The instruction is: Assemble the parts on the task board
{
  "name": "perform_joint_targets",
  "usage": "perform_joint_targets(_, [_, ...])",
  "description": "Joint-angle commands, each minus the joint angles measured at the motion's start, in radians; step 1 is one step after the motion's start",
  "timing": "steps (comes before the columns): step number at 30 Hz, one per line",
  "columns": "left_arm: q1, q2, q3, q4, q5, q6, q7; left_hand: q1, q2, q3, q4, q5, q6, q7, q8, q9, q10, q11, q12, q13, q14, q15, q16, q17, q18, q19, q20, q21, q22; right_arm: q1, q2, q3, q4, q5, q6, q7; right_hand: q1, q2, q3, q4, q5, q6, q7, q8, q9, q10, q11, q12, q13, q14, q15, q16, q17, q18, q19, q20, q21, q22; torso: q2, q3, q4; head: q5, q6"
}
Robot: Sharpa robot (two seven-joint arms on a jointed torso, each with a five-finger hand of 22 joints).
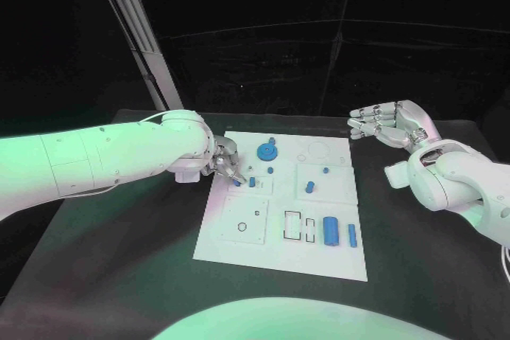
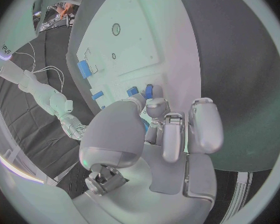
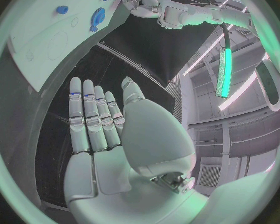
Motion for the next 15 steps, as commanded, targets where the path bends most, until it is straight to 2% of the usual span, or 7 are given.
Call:
perform_joint_targets(1, [-0.008,0.003,-0.007,0.001,0.003,0.035,-0.006,-0.004,-0.02,0.075,-0.072,0.002,0.0,-0.009,0.001,0.001,0.004,-0.001,0.002,0.001,0.107,-0.005,0.003,0.263,-0.001,0.005,0.001,0.001,0.0,0.002,0.0,0.001,0.002,0.002,0.009,0.007,-0.002,0.007,-0.002,-0.002,-0.005,-0.008,-0.002,0.0,0.0,-0.004,0.0,0.004,-0.001,-0.007,0.002,-0.005,-0.002,0.009,0.006,0.003,-0.006,-0.002,0.0,0.0002,0.0007,-0.001,-0.001])
perform_joint_targets(5, [-0.008,0.003,-0.007,-0.001,0.01,0.037,-0.006,-0.061,-0.058,0.054,-0.04,0.003,0.01,-0.011,0.003,0.003,0.004,-0.002,-0.001,-0.004,0.107,-0.006,0.003,0.263,0.0,0.004,0.001,-0.002,-0.003,0.002,0.0,0.001,0.003,0.002,0.01,0.006,-0.002,0.006,-0.003,-0.003,-0.005,-0.008,-0.002,-0.001,0.0,-0.005,0.001,0.004,-0.001,-0.007,0.002,-0.005,-0.002,0.009,0.006,0.003,-0.006,-0.002,0.0,0.0,0.0018,-0.002,-0.001])
perform_joint_targets(10, [-0.008,0.006,-0.007,-0.006,0.013,0.035,-0.007,-0.096,-0.073,0.045,-0.015,0.003,0.015,-0.012,0.002,0.003,0.005,-0.003,-0.001,-0.006,0.107,-0.007,0.003,0.263,0.0,0.004,0.0,-0.004,-0.005,0.002,0.0,0.001,0.004,0.002,0.013,0.004,-0.002,0.006,-0.003,-0.003,-0.005,-0.009,-0.002,-0.001,0.0,-0.005,0.001,0.004,-0.001,-0.008,0.002,-0.005,-0.002,0.009,0.006,0.003,-0.007,-0.002,-0.001,0.0007,0.0007,-0.001,-0.002])
perform_joint_targets(15, [-0.008,0.008,-0.007,-0.012,0.013,0.033,-0.009,-0.113,-0.078,0.042,0.0,0.003,0.018,-0.012,0.002,0.003,0.005,-0.004,-0.002,-0.007,0.107,-0.008,0.003,0.263,0.0,0.004,-0.001,-0.004,-0.005,0.002,0.0,0.001,0.005,0.002,0.016,0.004,-0.003,0.006,-0.004,-0.003,-0.005,-0.009,-0.002,-0.001,0.0,-0.007,0.001,0.004,-0.001,-0.008,0.003,-0.005,-0.003,0.009,0.006,0.003,-0.008,-0.003,-0.002,0.0005,-0.0007,-0.002,0.0])
